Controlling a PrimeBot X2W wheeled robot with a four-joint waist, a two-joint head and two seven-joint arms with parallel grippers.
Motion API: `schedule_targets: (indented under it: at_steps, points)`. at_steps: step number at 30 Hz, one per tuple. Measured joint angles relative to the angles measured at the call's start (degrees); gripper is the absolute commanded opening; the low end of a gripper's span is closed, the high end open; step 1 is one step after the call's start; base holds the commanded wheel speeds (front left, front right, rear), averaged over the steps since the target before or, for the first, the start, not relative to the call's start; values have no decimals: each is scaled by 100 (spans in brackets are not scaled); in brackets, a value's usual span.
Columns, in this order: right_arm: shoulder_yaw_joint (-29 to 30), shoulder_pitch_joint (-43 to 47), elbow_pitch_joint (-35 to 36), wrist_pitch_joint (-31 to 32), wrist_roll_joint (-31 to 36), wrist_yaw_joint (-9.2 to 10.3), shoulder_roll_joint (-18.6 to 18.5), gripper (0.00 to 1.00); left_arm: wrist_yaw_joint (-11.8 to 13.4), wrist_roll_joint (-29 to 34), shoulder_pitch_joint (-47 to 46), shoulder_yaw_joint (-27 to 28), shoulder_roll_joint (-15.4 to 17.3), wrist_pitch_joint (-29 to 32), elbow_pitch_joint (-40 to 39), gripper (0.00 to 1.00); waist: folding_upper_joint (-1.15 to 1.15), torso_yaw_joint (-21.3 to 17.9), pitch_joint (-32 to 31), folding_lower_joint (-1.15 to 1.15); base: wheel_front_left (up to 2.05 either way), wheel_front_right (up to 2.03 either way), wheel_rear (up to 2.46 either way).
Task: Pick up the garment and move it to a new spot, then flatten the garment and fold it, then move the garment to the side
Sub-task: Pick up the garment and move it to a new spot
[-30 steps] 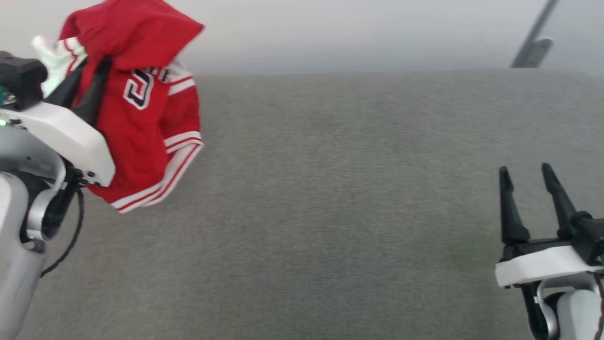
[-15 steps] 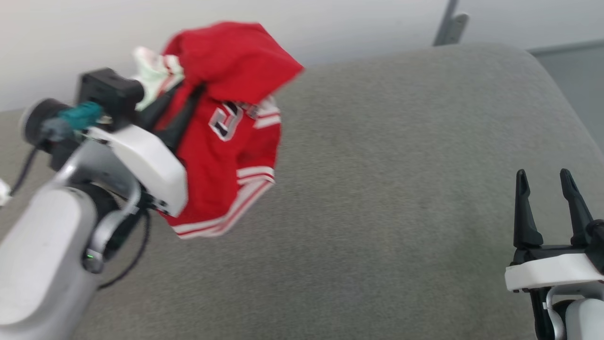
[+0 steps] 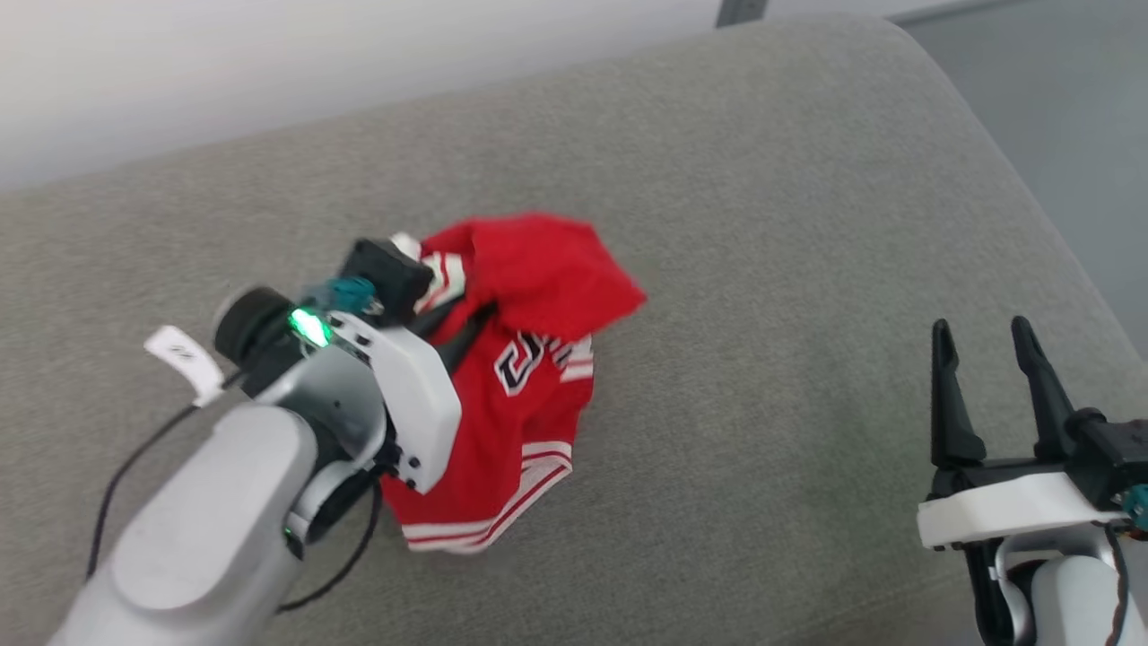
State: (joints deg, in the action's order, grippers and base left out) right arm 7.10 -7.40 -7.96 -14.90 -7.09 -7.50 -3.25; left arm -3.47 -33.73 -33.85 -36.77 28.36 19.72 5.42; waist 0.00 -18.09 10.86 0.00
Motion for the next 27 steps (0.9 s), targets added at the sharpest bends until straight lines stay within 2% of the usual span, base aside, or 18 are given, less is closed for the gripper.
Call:
schedule_targets:
  at_steps: [11, 12, 13, 15, 16, 17, 22, 27]
  points:
    - [-313, -169, -182, -5, -154, 0, 23, 100, -269, 96, -147, -698, -414, 151, 1710, 0, 0, -225, 248, 0, 0, 0, 0]
    - [-325, -199, -193, -5, -154, 0, 23, 100, -297, 102, -171, -753, -455, 151, 1830, 4, 0, -217, 252, 0, 0, 0, 0]
    - [-332, -226, -197, -5, -156, 0, 25, 100, -309, 98, -209, -784, -510, 145, 1948, 14, 0, -199, 254, 0, 0, 0, 0]
    - [-345, -257, -198, -5, -160, 0, 26, 100, -334, 79, -293, -870, -598, 118, 2124, 42, 0, -151, 247, 0, 0, 0, 0]
    - [-358, -259, -200, -5, -158, 0, 25, 100, -357, 48, -332, -915, -623, 86, 2197, 78, 0, -126, 240, 0, 0, 0, 0]
    - [-361, -260, -202, -5, -158, 0, 26, 100, -359, 3, -360, -926, -647, 56, 2253, 100, 0, -99, 229, 0, 0, 0, 0]
    - [-401, -259, -197, -7, -67, 0, 25, 100, -378, -108, -482, -989, -534, -269, 2275, 100, 0, 115, 91, 0, 0, 0, 0]
    - [-450, -193, -169, -7, 21, 0, -83, 100, -311, -260, -432, -690, -391, -756, 1998, 100, 0, 360, -81, 0, 0, 0, 0]
